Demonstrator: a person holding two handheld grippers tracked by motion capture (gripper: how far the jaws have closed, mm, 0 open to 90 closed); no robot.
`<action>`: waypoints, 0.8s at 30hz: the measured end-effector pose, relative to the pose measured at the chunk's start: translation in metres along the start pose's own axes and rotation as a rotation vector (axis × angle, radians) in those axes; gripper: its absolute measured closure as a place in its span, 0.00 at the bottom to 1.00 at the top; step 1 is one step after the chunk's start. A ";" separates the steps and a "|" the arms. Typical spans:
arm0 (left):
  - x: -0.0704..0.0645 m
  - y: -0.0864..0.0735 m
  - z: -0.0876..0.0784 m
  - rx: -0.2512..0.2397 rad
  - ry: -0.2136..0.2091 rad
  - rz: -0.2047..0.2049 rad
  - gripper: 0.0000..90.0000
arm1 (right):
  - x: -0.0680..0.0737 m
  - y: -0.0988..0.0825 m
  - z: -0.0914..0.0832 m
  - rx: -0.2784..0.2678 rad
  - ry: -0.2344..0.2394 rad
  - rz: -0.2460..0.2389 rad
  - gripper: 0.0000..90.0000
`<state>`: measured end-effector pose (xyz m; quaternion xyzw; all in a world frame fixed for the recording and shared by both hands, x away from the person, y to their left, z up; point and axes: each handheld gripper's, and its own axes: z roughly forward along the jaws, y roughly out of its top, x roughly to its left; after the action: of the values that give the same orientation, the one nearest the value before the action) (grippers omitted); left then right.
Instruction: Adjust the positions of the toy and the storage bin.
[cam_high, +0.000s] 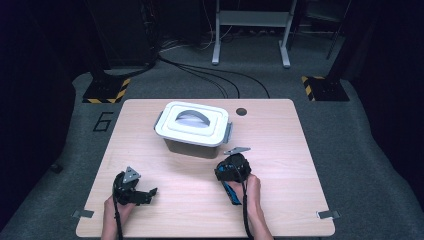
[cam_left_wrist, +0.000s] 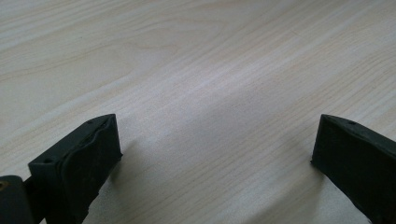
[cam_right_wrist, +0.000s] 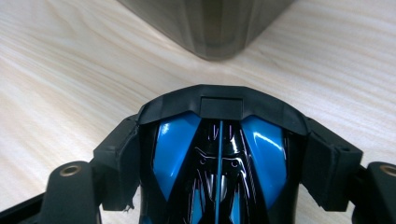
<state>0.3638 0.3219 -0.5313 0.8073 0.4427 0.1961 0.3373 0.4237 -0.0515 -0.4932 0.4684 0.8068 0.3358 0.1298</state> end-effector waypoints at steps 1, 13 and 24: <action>0.000 0.000 0.000 0.000 0.000 0.000 0.01 | -0.001 -0.001 -0.003 -0.017 0.008 -0.001 0.27; 0.000 0.000 0.000 -0.001 -0.002 -0.007 0.01 | -0.004 -0.007 -0.041 -0.161 0.034 0.011 0.27; 0.000 0.000 0.000 0.001 -0.004 -0.010 0.01 | -0.020 -0.008 -0.073 -0.170 -0.020 -0.026 0.27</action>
<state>0.3640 0.3218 -0.5312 0.8057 0.4462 0.1922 0.3388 0.3906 -0.1020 -0.4464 0.4486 0.7801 0.3967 0.1812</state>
